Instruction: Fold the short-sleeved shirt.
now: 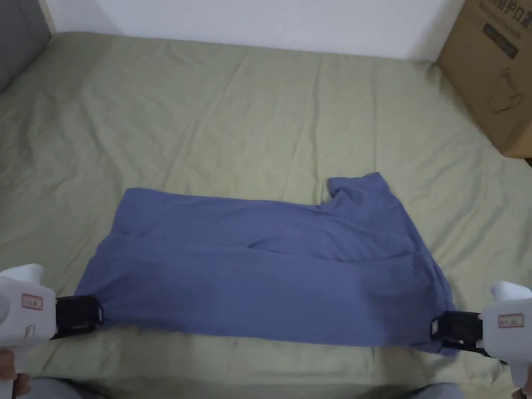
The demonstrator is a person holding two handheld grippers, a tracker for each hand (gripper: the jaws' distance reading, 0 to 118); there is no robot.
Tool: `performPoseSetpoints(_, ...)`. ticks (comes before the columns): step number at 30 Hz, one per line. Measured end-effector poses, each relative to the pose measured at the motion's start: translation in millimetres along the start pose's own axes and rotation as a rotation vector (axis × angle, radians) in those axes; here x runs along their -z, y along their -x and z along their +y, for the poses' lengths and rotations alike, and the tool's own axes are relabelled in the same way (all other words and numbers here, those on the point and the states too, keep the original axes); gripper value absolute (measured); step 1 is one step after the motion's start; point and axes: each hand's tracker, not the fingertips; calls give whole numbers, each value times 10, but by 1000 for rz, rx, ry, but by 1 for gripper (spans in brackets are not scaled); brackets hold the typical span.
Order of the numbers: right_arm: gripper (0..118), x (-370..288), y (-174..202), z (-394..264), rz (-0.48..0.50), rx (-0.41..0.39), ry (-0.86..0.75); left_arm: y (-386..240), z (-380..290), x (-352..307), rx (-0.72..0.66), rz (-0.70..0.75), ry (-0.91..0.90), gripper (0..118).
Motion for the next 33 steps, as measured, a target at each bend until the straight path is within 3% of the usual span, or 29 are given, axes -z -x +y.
performPoseSetpoints(3, 112, -337, 30, 104, -52, -75, -149, 60, 161, -248, -60, -45, -80, 107)
performPoseSetpoints(6, 112, -763, 114, 310, -49, -69, -320, -43, 387, -619, -42, -50, -241, 107)
performPoseSetpoints(10, 113, -1287, 375, 466, -12, -92, -621, -403, 584, -1135, 70, -52, -548, 107)
performPoseSetpoints(15, 114, -1477, 728, 492, -13, -124, -891, -956, 555, -1427, 233, 7, -857, 105)
performPoseSetpoints(16, 114, -1454, 788, 481, -10, -122, -916, -1049, 525, -1440, 247, 12, -895, 100)
performPoseSetpoints(18, 111, -1404, 885, 450, 16, -107, -932, -1201, 446, -1435, 270, -4, -957, 72)
performPoseSetpoints(19, 106, -1365, 921, 428, 39, -93, -942, -1258, 409, -1428, 277, -28, -985, 55)
performPoseSetpoints(21, 72, -1300, 976, 401, 67, -82, -951, -1323, 366, -1377, 285, -80, -987, 14)
performPoseSetpoints(22, 51, -1267, 1007, 387, 68, -80, -956, -1365, 340, -1348, 289, -81, -989, 3)
performPoseSetpoints(23, 24, -1241, 1035, 376, 66, -78, -965, -1398, 309, -1322, 295, -77, -999, 0)
performPoseSetpoints(24, 11, -1233, 1106, 344, 49, -84, -976, -1423, 275, -1301, 305, -67, -1009, 0)
performPoseSetpoints(26, 0, -1175, 1131, 343, 40, -97, -986, -1453, 272, -1251, 328, -72, -991, 0)
performPoseSetpoints(29, 0, -1150, 1159, 373, 99, -80, -944, -1450, 350, -1129, 344, -98, -904, 0)
performPoseSetpoints(33, 0, -1104, 1192, 433, 88, -88, -925, -1419, 571, -983, 338, -89, -838, 0)
